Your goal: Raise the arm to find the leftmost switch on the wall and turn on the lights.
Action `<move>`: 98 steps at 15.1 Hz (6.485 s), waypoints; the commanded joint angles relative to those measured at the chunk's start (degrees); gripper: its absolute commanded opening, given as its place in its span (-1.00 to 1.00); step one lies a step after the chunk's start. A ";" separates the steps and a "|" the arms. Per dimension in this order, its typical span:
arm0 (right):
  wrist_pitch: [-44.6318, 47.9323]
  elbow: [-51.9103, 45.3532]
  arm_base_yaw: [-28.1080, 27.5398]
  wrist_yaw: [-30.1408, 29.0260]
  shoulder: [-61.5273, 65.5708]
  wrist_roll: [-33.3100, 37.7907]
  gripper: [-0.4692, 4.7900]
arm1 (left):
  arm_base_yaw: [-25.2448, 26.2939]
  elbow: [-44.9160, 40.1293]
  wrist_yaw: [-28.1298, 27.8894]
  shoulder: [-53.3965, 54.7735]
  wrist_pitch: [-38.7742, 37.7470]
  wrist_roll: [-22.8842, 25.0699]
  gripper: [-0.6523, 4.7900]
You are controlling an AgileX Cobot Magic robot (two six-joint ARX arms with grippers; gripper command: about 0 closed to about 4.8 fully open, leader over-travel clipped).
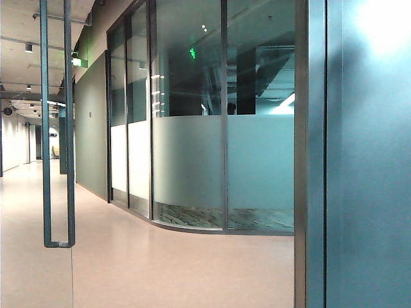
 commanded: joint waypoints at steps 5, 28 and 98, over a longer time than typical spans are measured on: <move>0.68 35.85 0.09 -4.13 31.43 -0.28 -0.82 | 0.02 35.58 0.66 24.13 -7.93 -0.24 -0.78; -8.31 71.45 0.35 -27.04 63.23 6.14 -0.83 | -21.40 84.96 52.68 75.12 -16.04 -24.50 -0.78; -28.65 21.59 5.07 -13.66 19.65 3.06 -0.82 | -24.20 25.94 -8.61 16.26 -50.95 16.92 -0.78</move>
